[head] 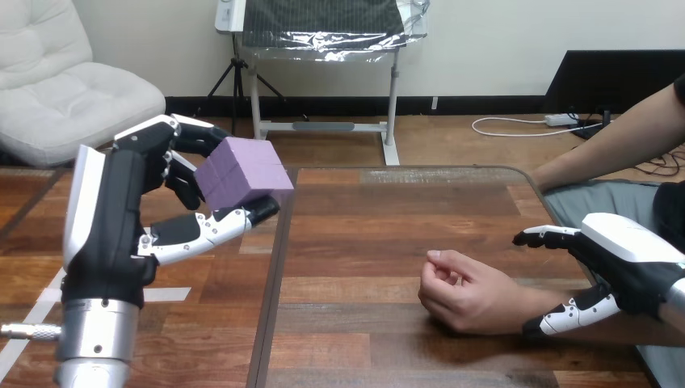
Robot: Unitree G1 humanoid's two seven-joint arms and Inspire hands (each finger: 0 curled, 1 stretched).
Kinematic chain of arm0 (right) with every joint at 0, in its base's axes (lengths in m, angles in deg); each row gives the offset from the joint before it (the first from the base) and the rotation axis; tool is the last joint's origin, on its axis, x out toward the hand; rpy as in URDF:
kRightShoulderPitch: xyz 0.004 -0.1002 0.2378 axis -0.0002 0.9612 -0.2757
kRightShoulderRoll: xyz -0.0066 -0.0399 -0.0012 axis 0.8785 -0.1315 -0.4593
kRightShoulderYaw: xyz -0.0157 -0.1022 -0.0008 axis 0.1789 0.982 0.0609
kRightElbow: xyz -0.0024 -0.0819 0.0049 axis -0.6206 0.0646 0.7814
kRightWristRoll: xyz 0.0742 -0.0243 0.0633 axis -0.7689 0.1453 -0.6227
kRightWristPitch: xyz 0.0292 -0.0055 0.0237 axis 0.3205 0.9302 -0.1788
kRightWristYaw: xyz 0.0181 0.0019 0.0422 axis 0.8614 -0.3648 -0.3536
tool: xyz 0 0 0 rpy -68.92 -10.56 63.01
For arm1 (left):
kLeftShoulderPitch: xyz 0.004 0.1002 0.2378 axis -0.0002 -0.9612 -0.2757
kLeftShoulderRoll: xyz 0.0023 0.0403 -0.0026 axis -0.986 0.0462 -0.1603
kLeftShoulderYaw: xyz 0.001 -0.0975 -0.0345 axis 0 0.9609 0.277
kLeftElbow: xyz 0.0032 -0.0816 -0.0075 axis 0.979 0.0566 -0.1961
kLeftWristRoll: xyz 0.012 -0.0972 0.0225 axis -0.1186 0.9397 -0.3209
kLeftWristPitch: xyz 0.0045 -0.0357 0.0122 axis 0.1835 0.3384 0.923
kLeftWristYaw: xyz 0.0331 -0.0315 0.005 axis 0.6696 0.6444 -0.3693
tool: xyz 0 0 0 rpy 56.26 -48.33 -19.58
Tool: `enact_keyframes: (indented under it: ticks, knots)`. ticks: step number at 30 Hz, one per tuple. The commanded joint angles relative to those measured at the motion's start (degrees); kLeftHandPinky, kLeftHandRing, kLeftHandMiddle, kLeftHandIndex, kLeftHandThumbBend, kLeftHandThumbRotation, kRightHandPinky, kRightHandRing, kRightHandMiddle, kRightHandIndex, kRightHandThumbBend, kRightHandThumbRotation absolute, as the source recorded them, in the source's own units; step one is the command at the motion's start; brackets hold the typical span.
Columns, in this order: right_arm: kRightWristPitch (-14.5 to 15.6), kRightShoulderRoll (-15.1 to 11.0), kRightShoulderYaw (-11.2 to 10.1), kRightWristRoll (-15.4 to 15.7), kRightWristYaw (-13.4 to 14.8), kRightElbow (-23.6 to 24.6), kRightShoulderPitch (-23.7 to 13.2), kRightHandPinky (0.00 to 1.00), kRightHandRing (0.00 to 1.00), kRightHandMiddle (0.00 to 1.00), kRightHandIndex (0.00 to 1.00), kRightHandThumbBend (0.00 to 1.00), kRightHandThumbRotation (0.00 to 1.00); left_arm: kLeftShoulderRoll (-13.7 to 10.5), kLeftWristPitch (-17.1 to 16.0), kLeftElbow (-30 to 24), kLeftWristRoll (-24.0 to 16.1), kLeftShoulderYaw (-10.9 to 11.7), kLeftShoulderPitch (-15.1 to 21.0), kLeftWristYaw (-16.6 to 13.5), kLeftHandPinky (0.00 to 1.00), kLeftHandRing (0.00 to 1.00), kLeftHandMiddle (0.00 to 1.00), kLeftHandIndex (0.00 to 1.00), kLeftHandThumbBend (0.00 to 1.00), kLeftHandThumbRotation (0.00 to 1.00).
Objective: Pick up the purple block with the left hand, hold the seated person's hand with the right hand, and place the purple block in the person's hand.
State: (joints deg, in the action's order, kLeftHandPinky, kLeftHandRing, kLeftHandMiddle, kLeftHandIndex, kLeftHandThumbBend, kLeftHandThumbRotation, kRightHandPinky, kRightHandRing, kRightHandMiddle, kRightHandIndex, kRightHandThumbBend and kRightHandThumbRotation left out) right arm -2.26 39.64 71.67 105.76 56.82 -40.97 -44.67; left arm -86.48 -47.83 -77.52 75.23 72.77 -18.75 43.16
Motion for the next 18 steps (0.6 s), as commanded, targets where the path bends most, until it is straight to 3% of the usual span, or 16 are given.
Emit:
enact_keyframes:
  ticks: [1, 18]
  knots:
    - [0.8, -1.6, 1.4, 1.0, 1.1, -3.0, -2.7, 0.85, 0.84, 0.85, 0.85, 0.97, 0.36, 0.5, -1.7, -2.5, 1.3, 1.2, 1.5, 0.0, 0.28, 0.34, 0.37, 0.4, 0.55, 0.0]
    - [1.8, -1.6, 5.5, 4.1, 1.8, -7.0, -4.7, 0.85, 0.85, 0.86, 0.84, 0.97, 0.34, 0.8, -1.6, -2.7, 3.3, 1.6, 1.3, 0.7, 0.28, 0.33, 0.37, 0.4, 0.53, 0.0]
